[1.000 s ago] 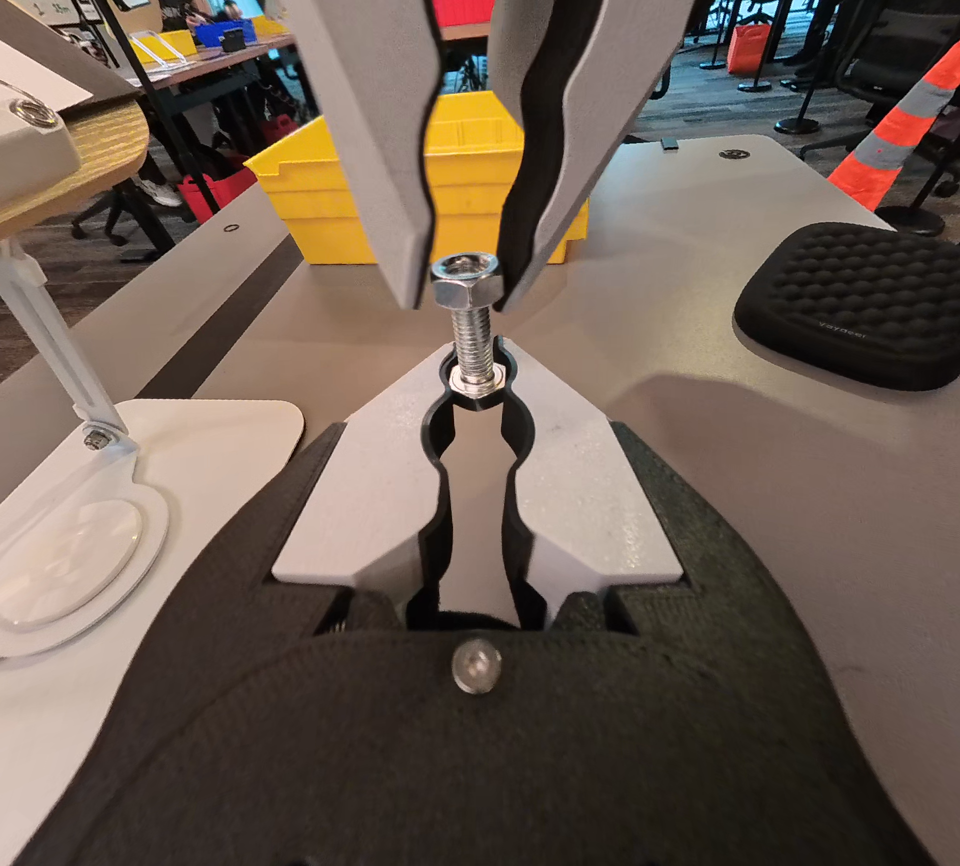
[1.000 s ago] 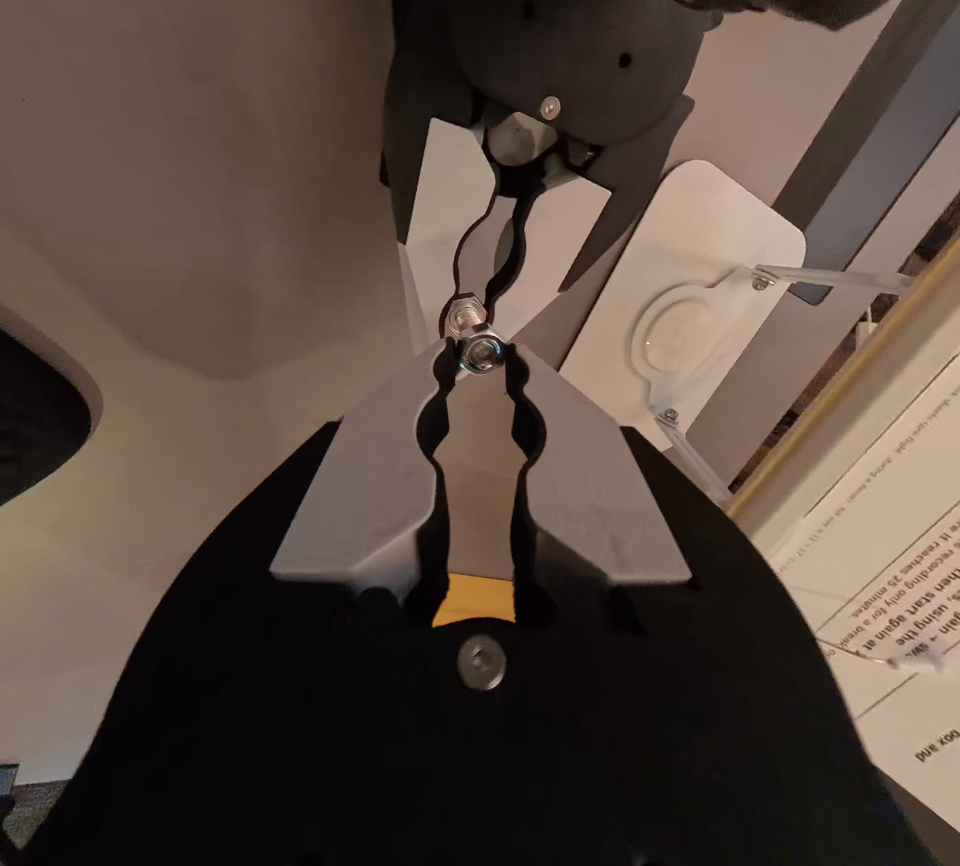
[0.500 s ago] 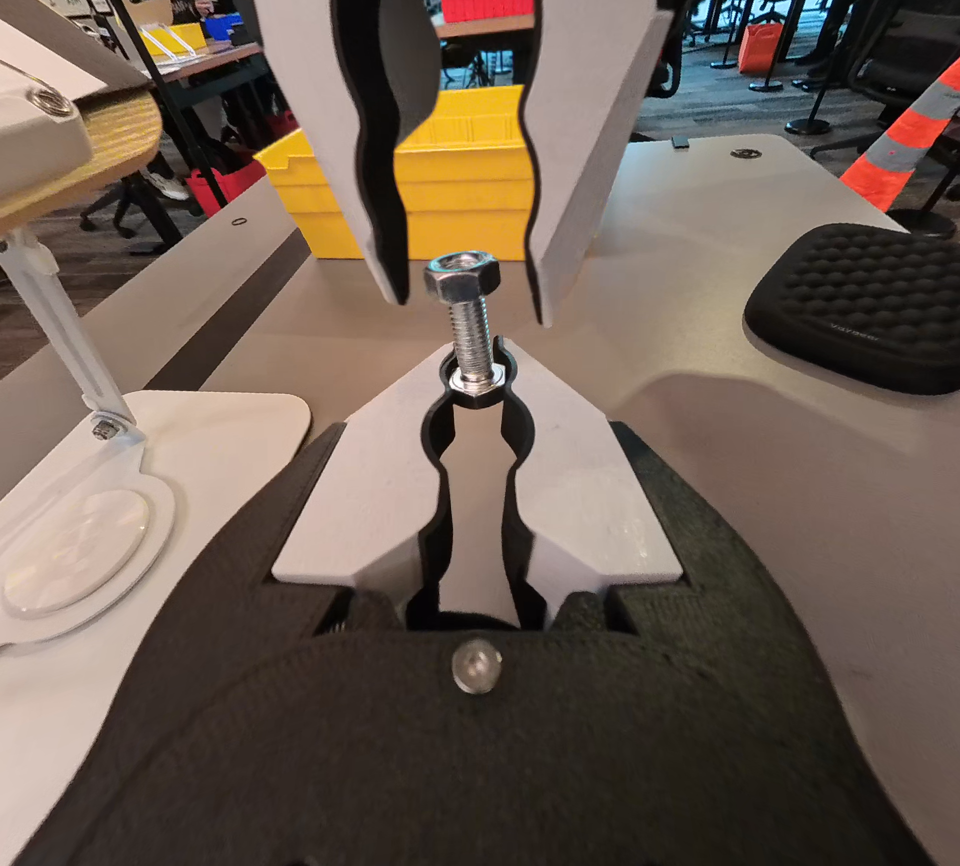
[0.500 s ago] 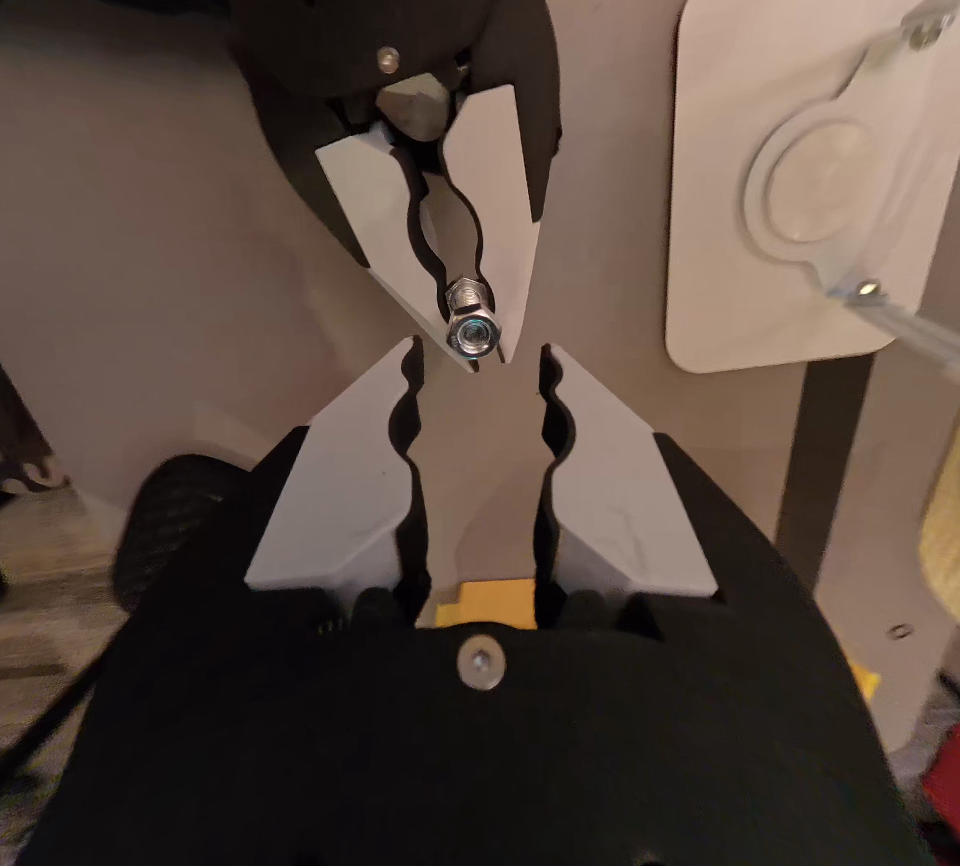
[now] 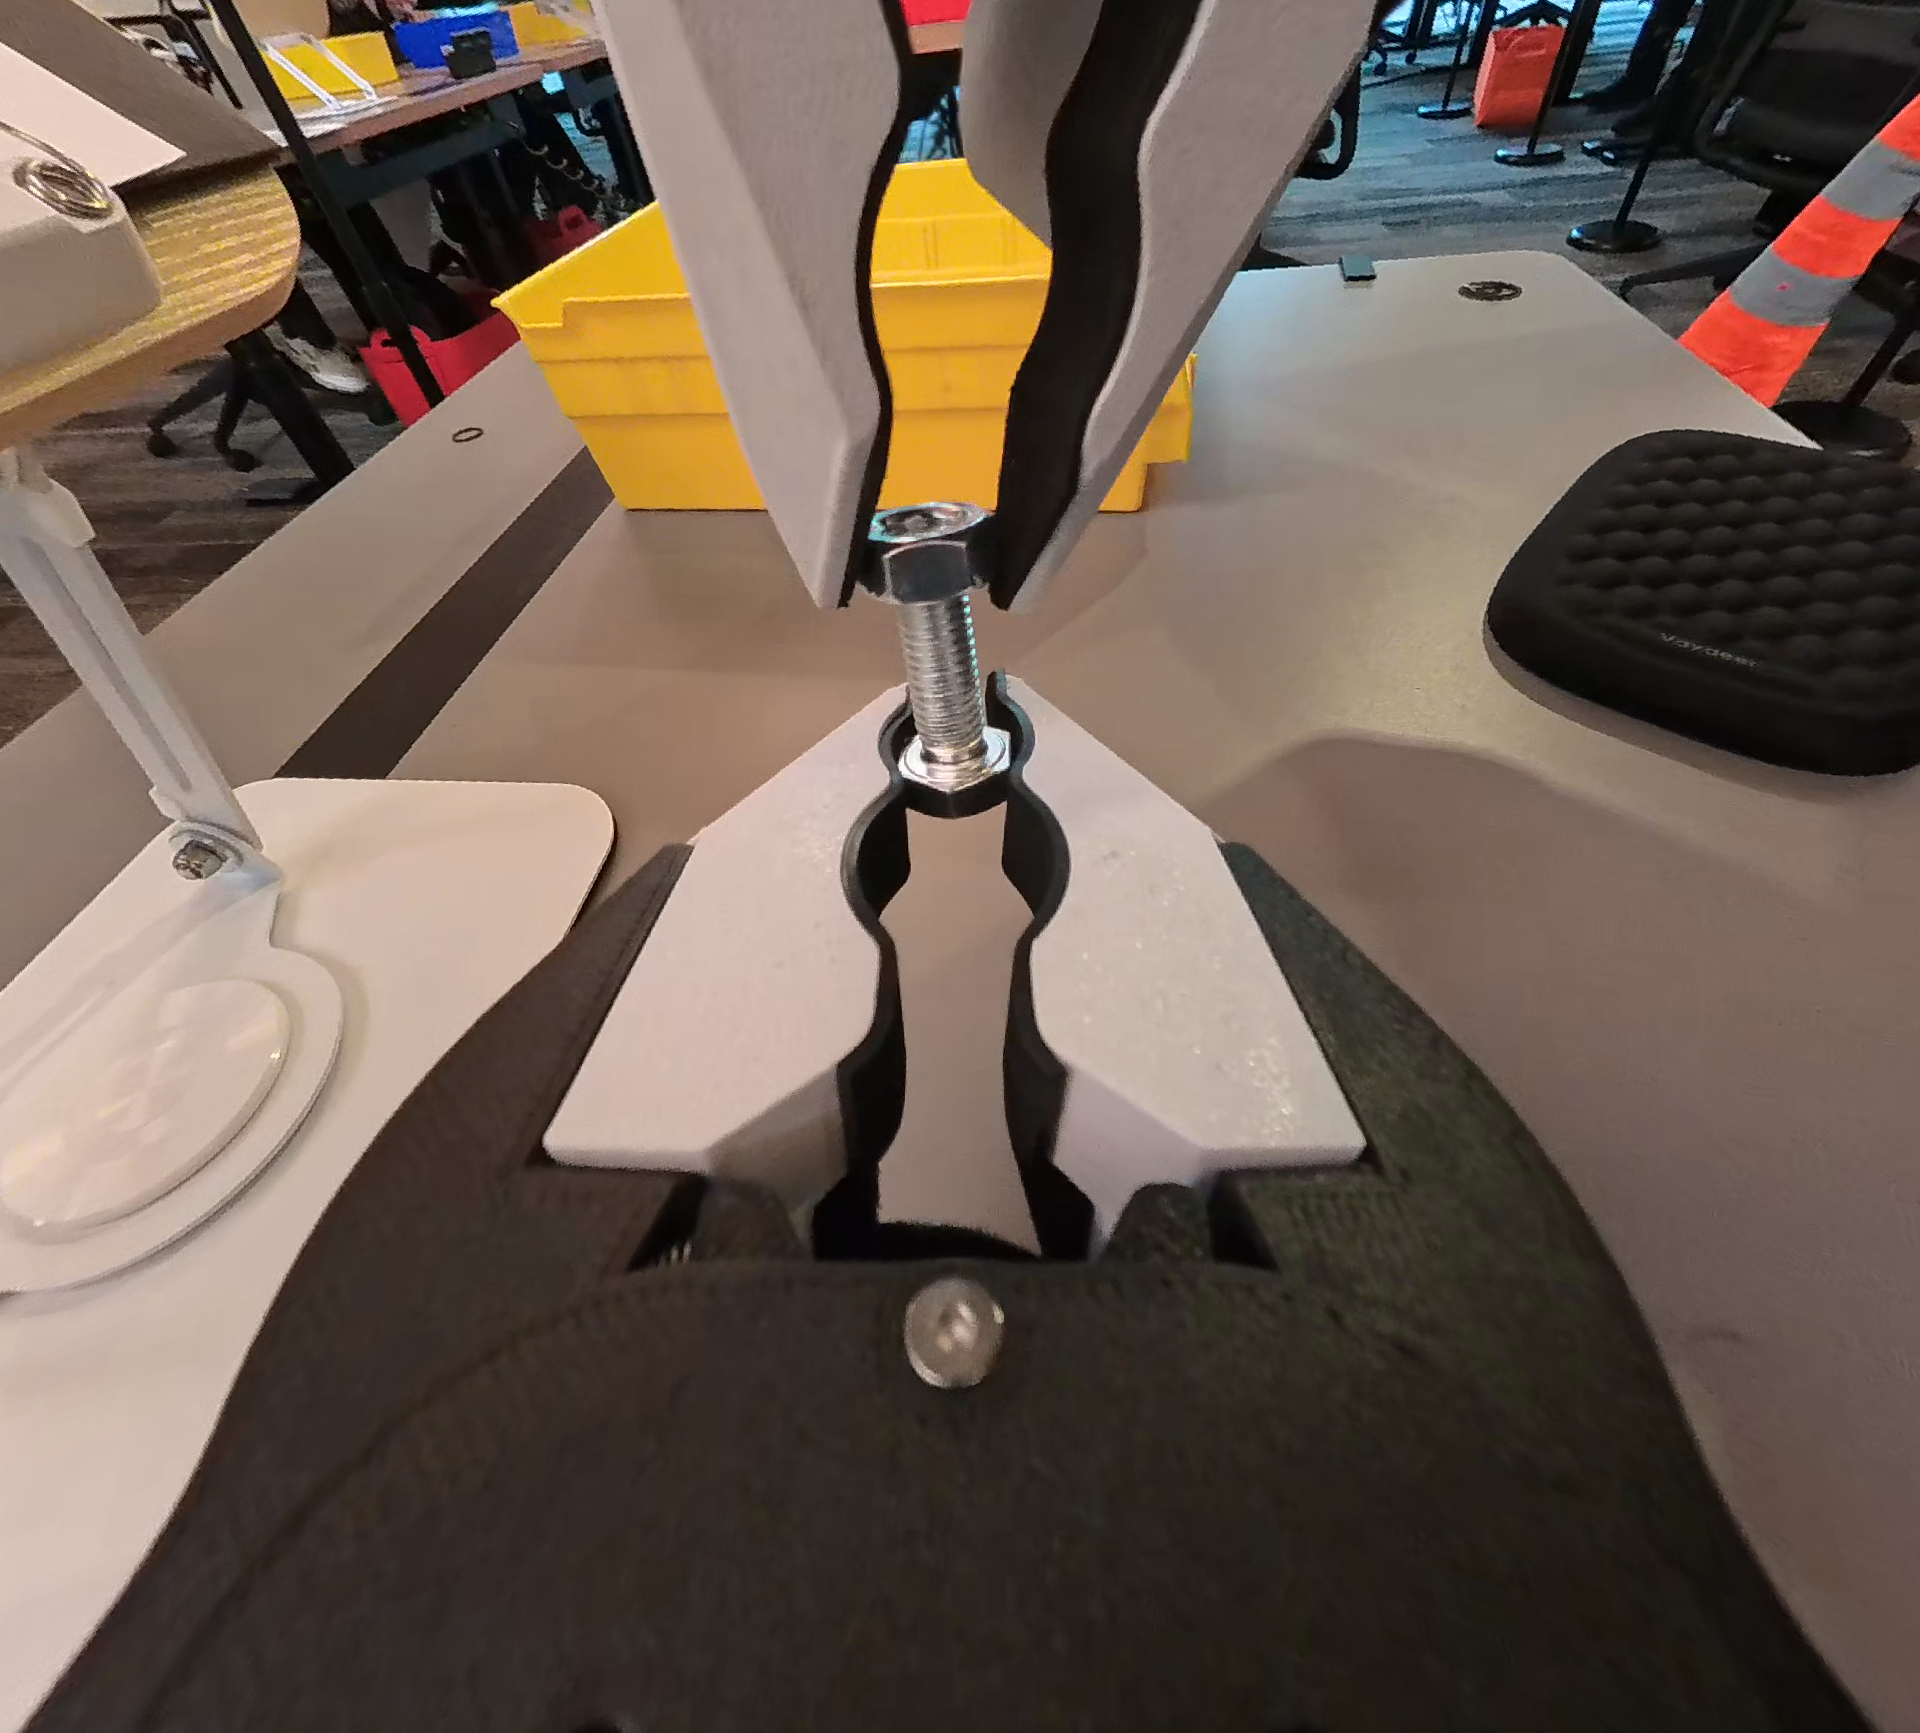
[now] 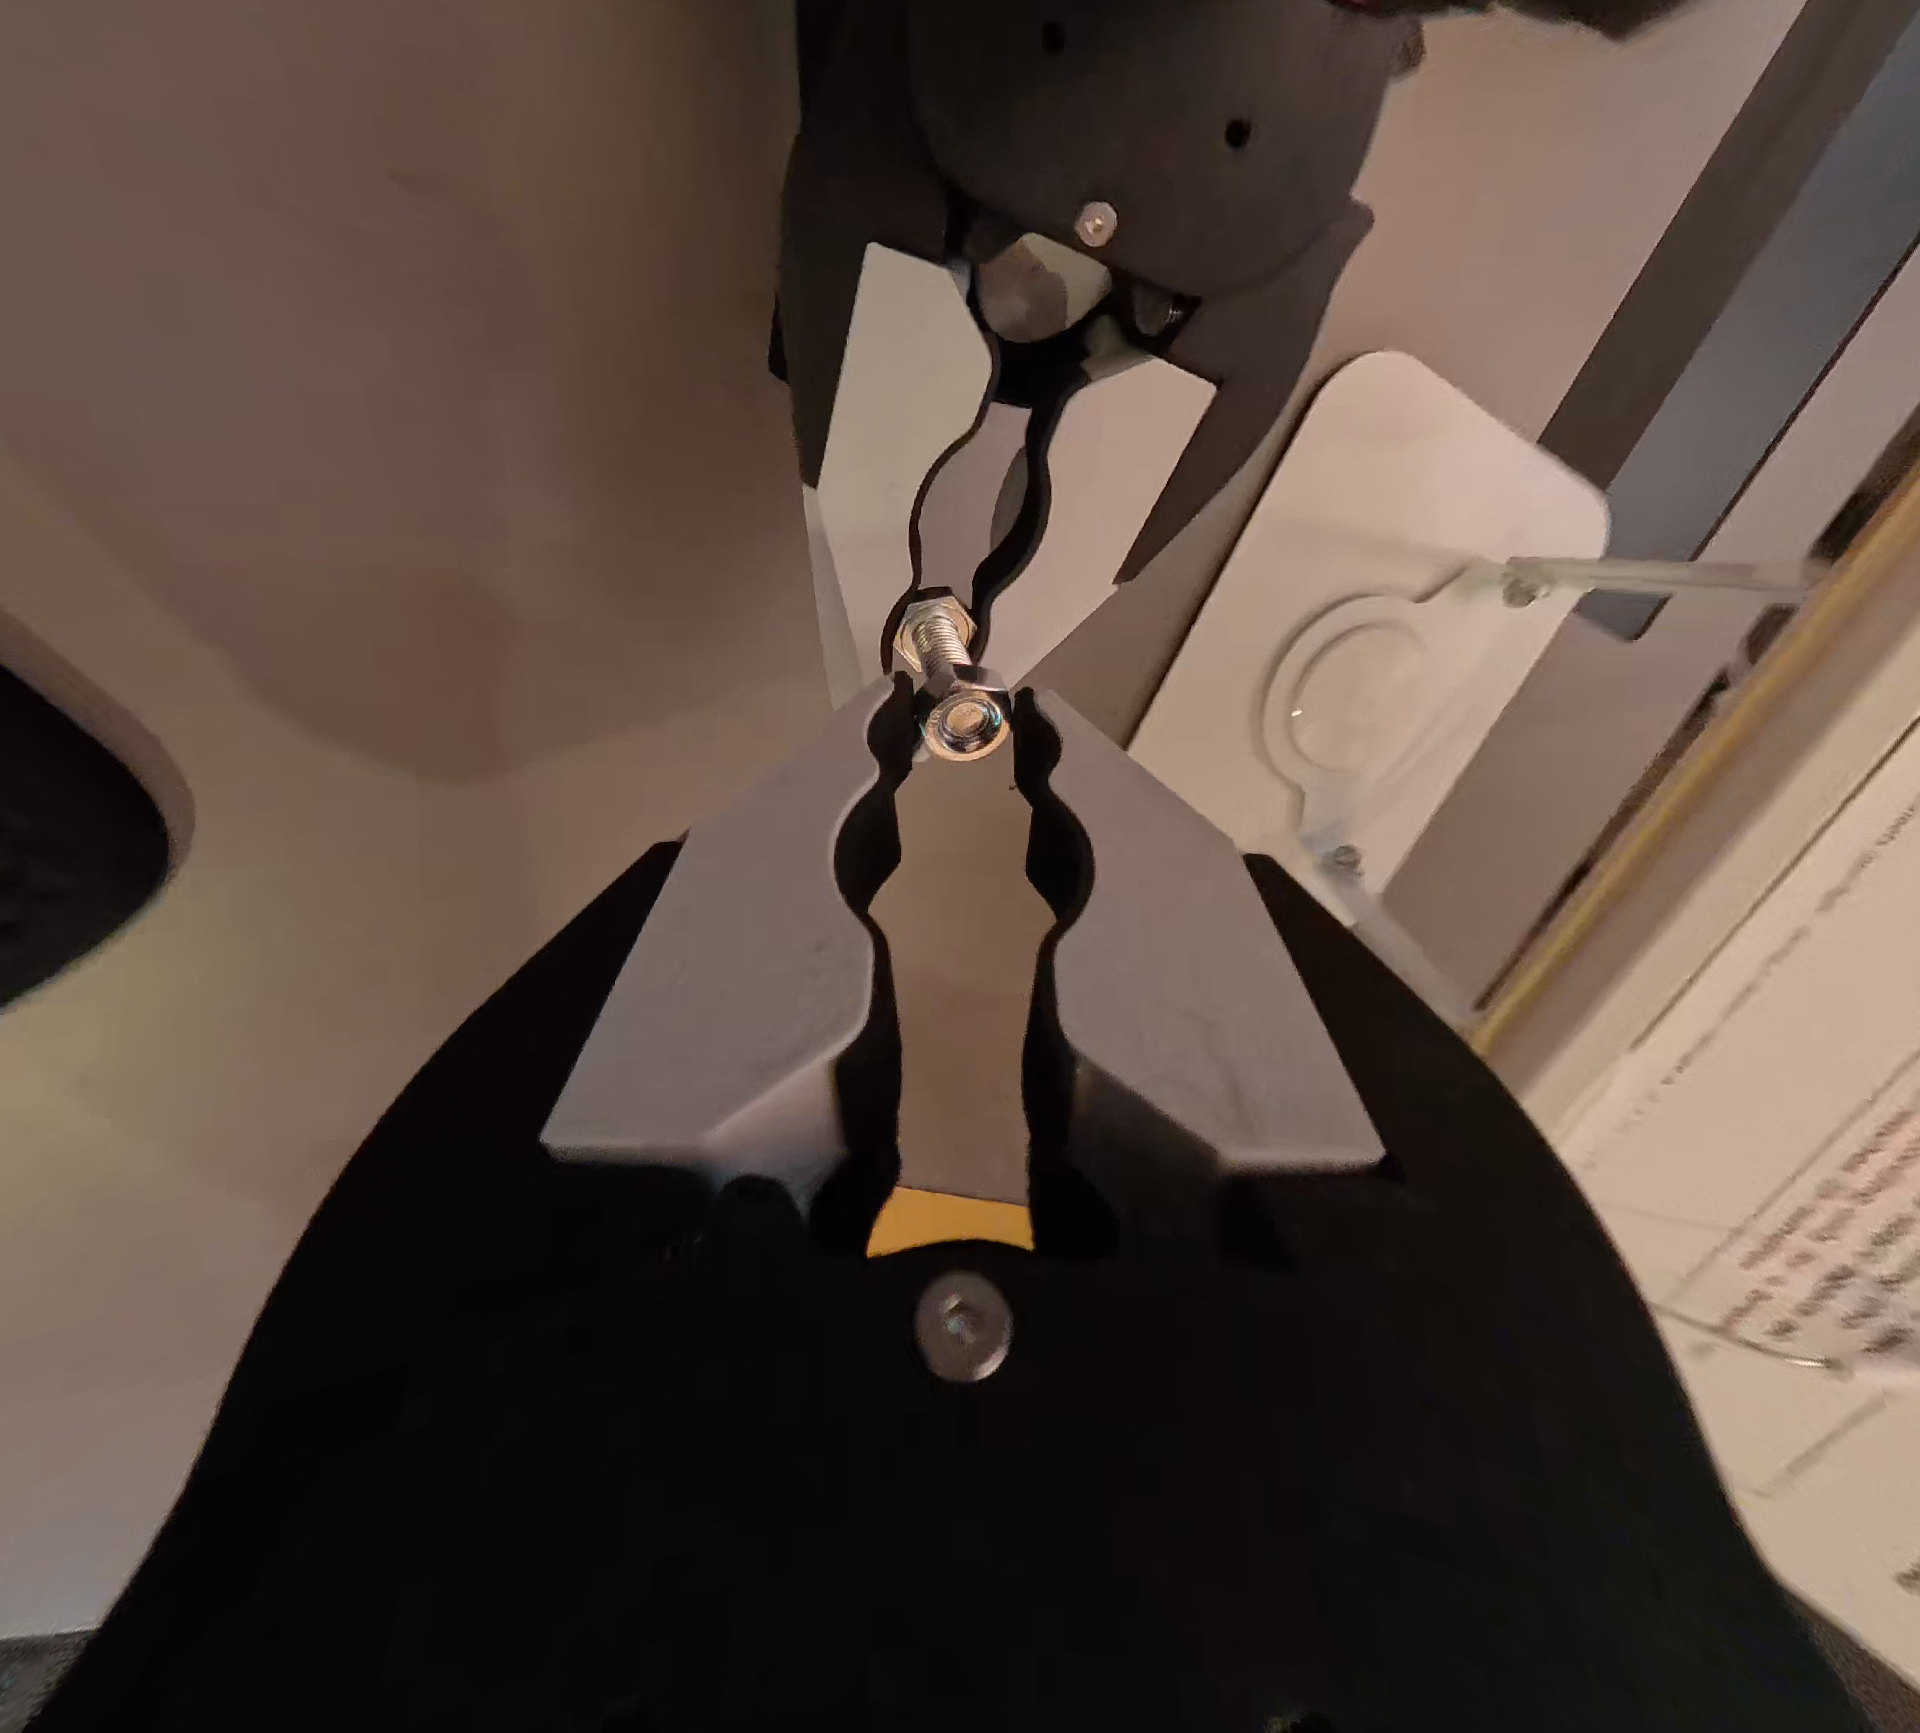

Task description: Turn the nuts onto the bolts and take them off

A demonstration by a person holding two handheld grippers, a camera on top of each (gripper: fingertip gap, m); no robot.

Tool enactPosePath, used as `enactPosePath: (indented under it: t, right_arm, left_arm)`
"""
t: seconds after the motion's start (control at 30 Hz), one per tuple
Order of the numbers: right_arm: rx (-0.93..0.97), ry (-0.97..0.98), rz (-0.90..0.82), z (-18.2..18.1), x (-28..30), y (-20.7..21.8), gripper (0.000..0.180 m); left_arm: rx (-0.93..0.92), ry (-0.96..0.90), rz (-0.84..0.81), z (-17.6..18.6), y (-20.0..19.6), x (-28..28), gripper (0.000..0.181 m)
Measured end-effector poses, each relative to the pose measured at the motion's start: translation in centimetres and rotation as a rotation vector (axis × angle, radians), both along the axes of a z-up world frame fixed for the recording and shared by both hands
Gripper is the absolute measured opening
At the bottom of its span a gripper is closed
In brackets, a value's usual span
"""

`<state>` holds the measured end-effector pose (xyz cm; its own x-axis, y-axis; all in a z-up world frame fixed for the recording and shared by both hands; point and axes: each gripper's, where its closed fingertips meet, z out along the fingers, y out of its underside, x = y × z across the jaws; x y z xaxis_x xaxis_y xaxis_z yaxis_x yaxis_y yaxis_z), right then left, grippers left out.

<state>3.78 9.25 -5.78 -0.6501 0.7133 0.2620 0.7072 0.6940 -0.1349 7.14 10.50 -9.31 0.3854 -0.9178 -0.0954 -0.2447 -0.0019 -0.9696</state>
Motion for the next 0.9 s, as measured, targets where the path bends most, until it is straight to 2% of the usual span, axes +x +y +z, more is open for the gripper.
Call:
enactPosePath:
  t: [0.1,0.23,0.3,0.47,0.67,0.77,0.83,0.9]
  right_arm:
    - [-0.099,-0.012,-0.180,0.0,0.0,0.0,0.017]
    - [-0.276,-0.030,-0.559,-0.4,0.2,0.2,0.020]
    - [-0.300,-0.033,-0.599,-0.5,0.3,0.3,0.027]
    - [-0.244,0.014,-0.444,0.2,0.2,0.6,0.041]
    - [-0.063,0.028,-0.143,0.3,0.4,1.3,0.033]
    - [-0.044,0.021,-0.020,0.1,0.3,0.6,0.026]
    - [-0.041,0.016,0.017,0.1,0.1,0.3,0.017]
    - [-0.029,0.007,0.020,0.0,0.1,0.4,0.017]
  left_arm:
    - [0.002,0.003,0.003,0.0,0.0,0.0,0.010]
    - [-0.003,0.012,0.008,-0.3,0.1,0.0,0.010]
    - [-0.005,0.019,0.008,-0.5,0.2,0.0,0.010]
    - [-0.002,-0.005,0.006,0.0,0.1,-0.1,0.010]
    - [0.000,-0.019,-0.002,0.3,-0.1,-0.1,0.010]
    - [-0.001,-0.018,-0.006,0.3,-0.1,0.0,0.010]
    - [0.000,-0.018,-0.005,0.3,-0.1,0.0,0.010]
    - [0.000,-0.017,-0.002,0.3,0.0,0.0,0.010]
